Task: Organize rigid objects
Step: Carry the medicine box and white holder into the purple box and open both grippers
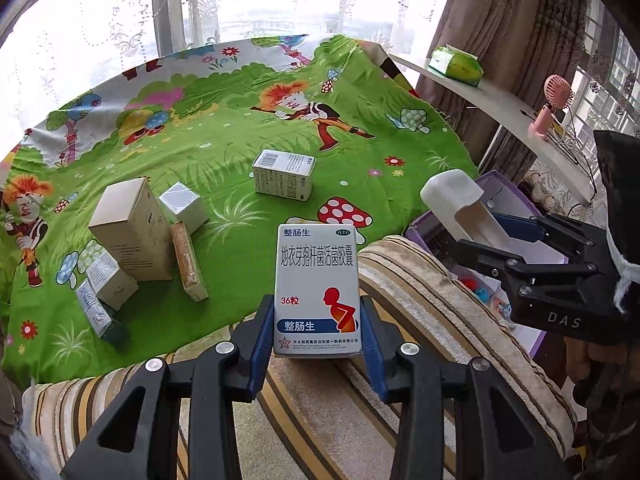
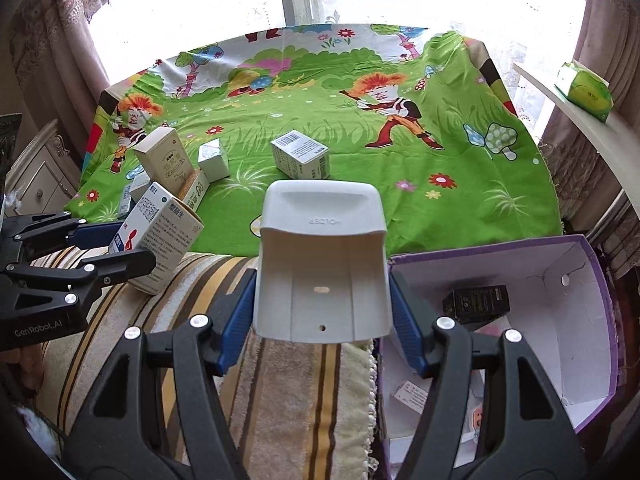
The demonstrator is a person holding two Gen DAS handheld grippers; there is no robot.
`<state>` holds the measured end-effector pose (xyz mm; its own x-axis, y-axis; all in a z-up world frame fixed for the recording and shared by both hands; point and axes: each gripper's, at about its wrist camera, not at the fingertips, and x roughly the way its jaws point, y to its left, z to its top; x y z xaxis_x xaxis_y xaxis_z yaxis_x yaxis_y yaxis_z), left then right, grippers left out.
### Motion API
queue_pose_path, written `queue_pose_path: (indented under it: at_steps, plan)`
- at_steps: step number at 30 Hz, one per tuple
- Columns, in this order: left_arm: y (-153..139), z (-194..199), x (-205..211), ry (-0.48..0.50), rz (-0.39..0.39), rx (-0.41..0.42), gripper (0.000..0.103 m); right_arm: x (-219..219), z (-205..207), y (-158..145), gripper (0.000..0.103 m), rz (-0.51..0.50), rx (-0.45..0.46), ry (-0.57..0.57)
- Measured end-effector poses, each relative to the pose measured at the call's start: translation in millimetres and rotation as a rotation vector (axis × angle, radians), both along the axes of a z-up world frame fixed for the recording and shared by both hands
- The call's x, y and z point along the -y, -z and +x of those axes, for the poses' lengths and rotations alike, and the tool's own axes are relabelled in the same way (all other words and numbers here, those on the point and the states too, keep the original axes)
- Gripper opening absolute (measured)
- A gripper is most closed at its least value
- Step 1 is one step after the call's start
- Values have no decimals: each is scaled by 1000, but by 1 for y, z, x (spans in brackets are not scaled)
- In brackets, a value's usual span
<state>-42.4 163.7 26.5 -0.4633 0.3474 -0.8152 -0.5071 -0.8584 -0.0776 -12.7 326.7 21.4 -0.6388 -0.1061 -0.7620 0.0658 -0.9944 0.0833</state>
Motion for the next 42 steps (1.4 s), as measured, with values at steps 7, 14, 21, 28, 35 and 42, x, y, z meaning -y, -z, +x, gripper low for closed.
queue_pose_path:
  at_steps: [7,14,21,28,35,42]
  plan:
    - [-1,2,-33,61,14,14,41,-67,22,2,67,6,11,154]
    - [-2,0,-89,173,13,27,41,-127,40,10,67,18,32,292]
    - [2,-9,-161,288,7,42,41,-164,50,14,67,55,39,382]
    - [9,-15,-228,364,-1,53,41,-193,53,19,67,64,48,444]
    - [8,-15,-281,420,18,4,42,-219,55,17,67,59,36,500]
    - [8,-20,-302,438,26,-24,46,-233,54,8,77,54,13,539]
